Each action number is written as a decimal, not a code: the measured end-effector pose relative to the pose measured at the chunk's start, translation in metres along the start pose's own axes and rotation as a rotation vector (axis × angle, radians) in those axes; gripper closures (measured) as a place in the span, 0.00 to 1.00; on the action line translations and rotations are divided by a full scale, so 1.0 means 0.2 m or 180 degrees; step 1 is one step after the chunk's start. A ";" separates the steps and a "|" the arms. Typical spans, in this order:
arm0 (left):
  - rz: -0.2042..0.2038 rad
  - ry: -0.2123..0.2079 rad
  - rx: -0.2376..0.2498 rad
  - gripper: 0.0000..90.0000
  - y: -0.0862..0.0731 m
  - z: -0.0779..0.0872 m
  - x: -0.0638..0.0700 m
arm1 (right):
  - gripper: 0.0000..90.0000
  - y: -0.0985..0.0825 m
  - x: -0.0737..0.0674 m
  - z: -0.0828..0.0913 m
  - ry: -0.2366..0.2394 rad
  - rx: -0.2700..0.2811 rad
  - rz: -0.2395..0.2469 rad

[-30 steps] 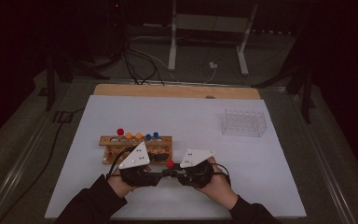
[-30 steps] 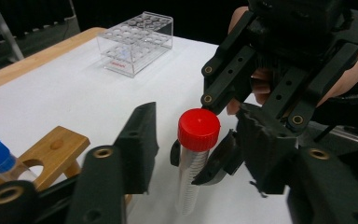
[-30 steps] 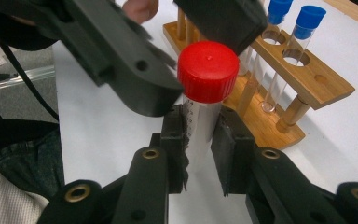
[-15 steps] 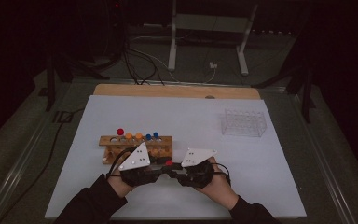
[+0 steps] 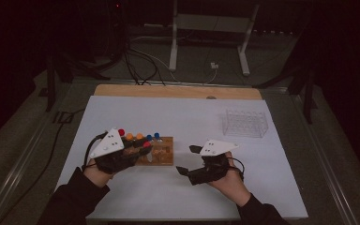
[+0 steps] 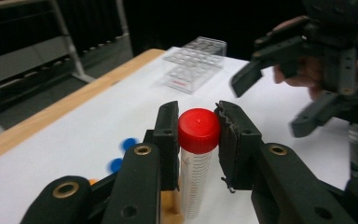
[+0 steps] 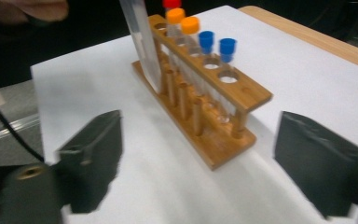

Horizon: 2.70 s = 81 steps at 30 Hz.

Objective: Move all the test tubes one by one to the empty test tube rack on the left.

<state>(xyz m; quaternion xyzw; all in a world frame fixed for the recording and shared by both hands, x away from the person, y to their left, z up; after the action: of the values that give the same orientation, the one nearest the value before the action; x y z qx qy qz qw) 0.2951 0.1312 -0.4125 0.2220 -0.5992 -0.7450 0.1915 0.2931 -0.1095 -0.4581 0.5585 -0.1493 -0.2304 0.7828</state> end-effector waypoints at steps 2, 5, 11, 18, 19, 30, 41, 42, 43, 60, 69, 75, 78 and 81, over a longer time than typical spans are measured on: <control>0.0010 0.0091 0.0039 0.80 0.01 0.03 -0.03 | 0.06 0.00 0.01 0.01 0.0040 -0.0001 -0.0002; -0.0002 0.0211 0.0051 0.80 0.03 0.08 -0.08 | 0.02 0.00 0.02 0.02 0.0046 0.0018 -0.0057; 0.0004 0.0446 0.0019 0.80 0.04 0.15 -0.16 | 0.00 0.01 0.05 0.05 -0.0048 0.0084 -0.0076; 0.0059 0.0790 -0.0018 0.80 0.00 0.22 -0.28 | 0.00 0.04 0.07 0.08 -0.0100 0.0148 -0.0063; 0.0066 0.0848 -0.0036 0.80 -0.01 0.23 -0.30 | 0.00 0.04 0.07 0.08 -0.0107 0.0146 -0.0060; 0.0268 0.1191 -0.0014 0.80 -0.13 0.25 -0.43 | 0.00 0.05 0.09 0.11 -0.0165 0.0213 -0.0030; 0.0437 0.1126 -0.0257 0.80 -0.29 0.17 -0.45 | 0.00 0.05 0.09 0.12 -0.0186 0.0212 -0.0040; 0.0463 0.1125 -0.0262 0.80 -0.30 0.16 -0.45 | 0.00 0.05 0.09 0.12 -0.0186 0.0212 -0.0042; 0.0491 0.1120 -0.0261 0.80 -0.31 0.16 -0.45 | 0.00 0.05 0.10 0.12 -0.0185 0.0215 -0.0041; 0.0539 0.1113 -0.0350 0.79 -0.40 0.16 -0.44 | 0.00 0.06 0.10 0.13 -0.0203 0.0227 -0.0040; 0.0544 0.1044 -0.0293 0.47 -0.35 0.19 -0.42 | 0.00 0.07 0.11 0.15 -0.0224 0.0252 -0.0038; 0.0533 0.0905 -0.0197 0.24 -0.27 0.22 -0.35 | 0.00 0.06 0.13 0.18 -0.0275 0.0277 -0.0056; 0.0525 0.0755 -0.0144 0.17 -0.25 0.21 -0.29 | 0.00 0.05 0.15 0.20 -0.0345 0.0289 -0.0046; 0.0492 0.0578 -0.0134 0.08 -0.24 0.20 -0.24 | 0.00 0.03 0.16 0.21 -0.0404 0.0289 -0.0049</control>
<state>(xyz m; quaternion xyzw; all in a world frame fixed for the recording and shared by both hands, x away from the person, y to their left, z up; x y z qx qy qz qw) 0.3113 0.1992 -0.4478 0.2376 -0.5789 -0.7173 0.3064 0.3017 -0.1580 -0.4391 0.5787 -0.2046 -0.2643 0.7438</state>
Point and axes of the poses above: each handheld gripper's, and its own axes: z roughly backward along the jaws, y roughly out of its top, x roughly to its right, the point moved 5 cm from there along -z, roughly forward along the jaws, and after that the axes turned 9 degrees about x, right-handed, at the moved point
